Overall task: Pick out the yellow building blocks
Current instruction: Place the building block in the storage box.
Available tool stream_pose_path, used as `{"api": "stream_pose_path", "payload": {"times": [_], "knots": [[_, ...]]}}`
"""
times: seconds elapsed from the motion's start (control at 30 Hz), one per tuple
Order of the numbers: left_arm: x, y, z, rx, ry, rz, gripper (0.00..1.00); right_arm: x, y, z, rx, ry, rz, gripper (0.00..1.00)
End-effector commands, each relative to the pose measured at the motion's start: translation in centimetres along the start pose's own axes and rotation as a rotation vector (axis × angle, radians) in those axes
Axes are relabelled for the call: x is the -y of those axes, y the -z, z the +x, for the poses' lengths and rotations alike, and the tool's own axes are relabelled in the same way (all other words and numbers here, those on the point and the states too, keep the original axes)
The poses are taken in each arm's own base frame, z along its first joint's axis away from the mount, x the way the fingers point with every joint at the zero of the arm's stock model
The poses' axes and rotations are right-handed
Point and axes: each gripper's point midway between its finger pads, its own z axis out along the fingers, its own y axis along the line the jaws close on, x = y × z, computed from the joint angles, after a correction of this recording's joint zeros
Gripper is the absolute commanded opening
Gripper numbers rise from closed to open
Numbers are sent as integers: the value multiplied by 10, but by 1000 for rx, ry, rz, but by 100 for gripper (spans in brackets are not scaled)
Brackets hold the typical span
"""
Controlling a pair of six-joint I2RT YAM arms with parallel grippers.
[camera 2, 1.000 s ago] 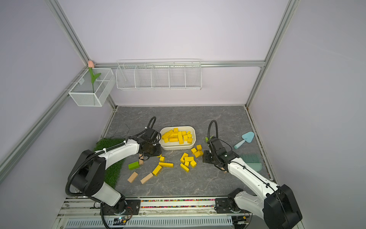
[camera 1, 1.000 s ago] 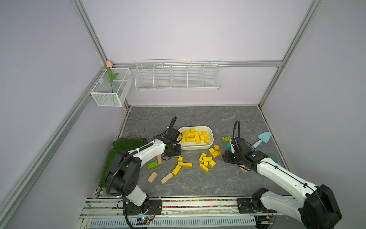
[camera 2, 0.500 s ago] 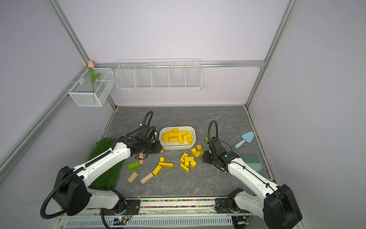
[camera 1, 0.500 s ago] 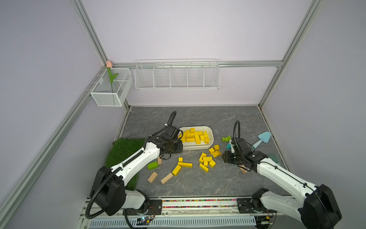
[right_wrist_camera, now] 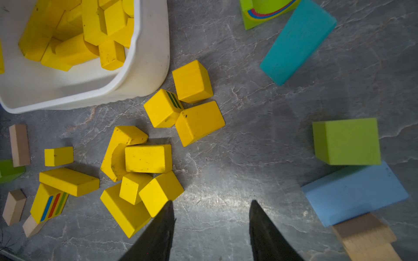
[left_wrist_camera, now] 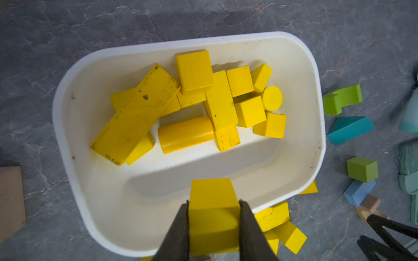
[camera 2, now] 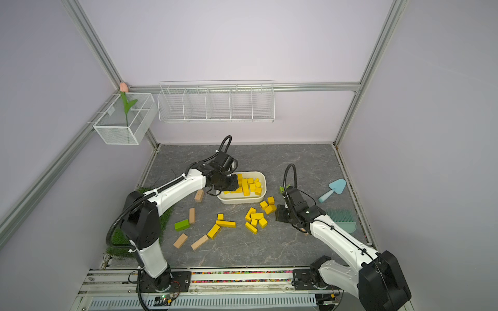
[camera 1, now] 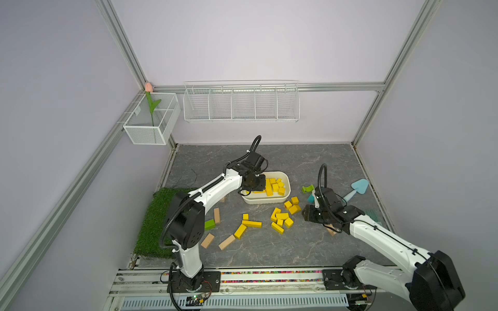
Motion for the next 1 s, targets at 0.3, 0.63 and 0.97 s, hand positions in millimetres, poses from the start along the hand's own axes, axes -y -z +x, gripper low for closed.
{"api": "stream_pose_path", "payload": {"times": [0.3,0.63,0.97], "knots": [[30,-39,-38,-52,-35,-20,19,0,-1,3,3,-10,-36,55],[34,-57,-55,-50,-40,-59,19,0,-1,4,5,-14,-53,57],[25,-69,-58,-56,-47,-117,19,1,0,4,6,-21,-63,58]]}}
